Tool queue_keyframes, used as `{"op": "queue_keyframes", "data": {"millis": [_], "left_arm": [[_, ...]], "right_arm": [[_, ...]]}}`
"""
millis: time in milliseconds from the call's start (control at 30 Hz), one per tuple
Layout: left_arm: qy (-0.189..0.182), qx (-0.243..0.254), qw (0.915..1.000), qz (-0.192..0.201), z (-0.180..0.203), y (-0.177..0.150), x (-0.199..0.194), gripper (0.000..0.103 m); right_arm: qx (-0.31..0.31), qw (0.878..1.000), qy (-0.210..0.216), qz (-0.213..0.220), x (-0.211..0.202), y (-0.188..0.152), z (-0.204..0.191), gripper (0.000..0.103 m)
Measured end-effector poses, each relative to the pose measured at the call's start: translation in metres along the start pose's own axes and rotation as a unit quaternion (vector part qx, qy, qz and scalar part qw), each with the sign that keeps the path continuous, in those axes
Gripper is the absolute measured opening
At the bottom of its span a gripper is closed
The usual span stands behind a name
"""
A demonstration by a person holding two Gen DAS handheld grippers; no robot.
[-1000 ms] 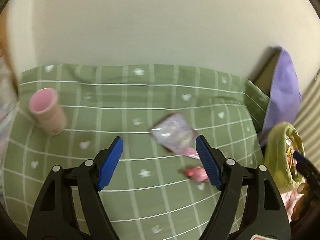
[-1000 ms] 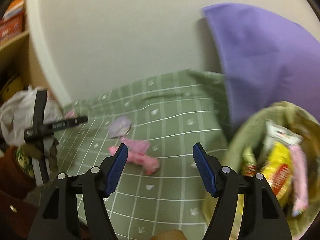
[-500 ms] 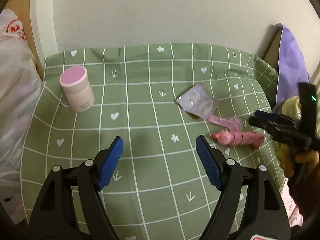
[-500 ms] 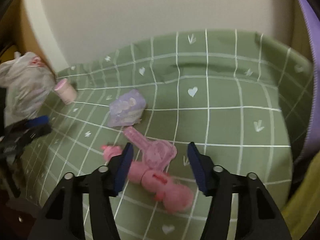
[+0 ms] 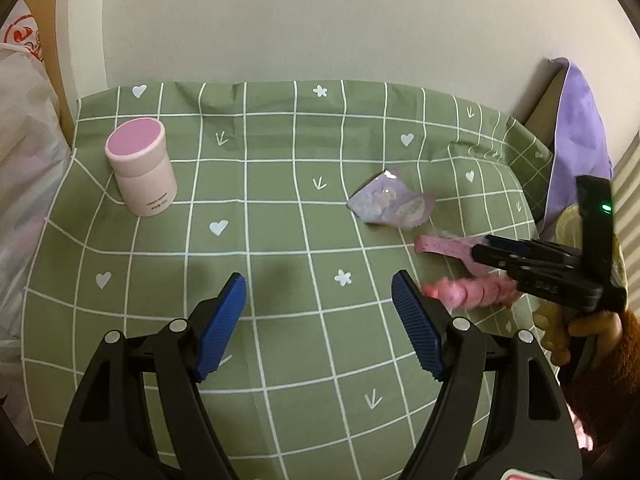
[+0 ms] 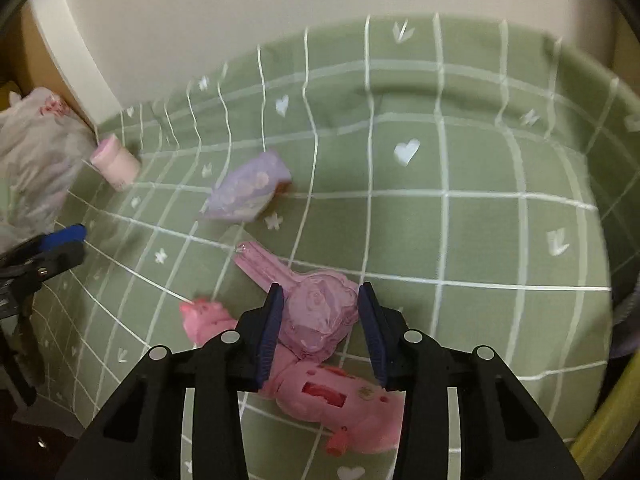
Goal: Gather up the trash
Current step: 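Grasp the pink heart candy pack with the right tool while the left tool grasps the clear wrapper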
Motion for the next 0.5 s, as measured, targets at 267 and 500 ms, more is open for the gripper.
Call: {"op": "queue_keyframes", "data": {"millis": [267, 500], "left_arm": [[-0.067, 0.006, 0.9973, -0.031, 0.037, 0.013, 0.037, 0.071], [-0.035, 0.161, 0.9859, -0.029, 0.076, 0.013, 0.072, 0.071]], "right_arm": [[0.028, 0.998, -0.019, 0.057, -0.059, 0.006, 0.021, 0.037], [0.071, 0.994, -0.041, 0.072, -0.104, -0.018, 0.053, 0.037]]}}
Point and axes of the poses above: each gripper's, at about its wrist camera, not at the fingertips, and x roughly the way its jaws point, z to its right, y to its top, the point moved 8 cm from there along x, roughly the way its jaws point, and after that the axes turned 4 degrees about z, right-handed, at the moved point
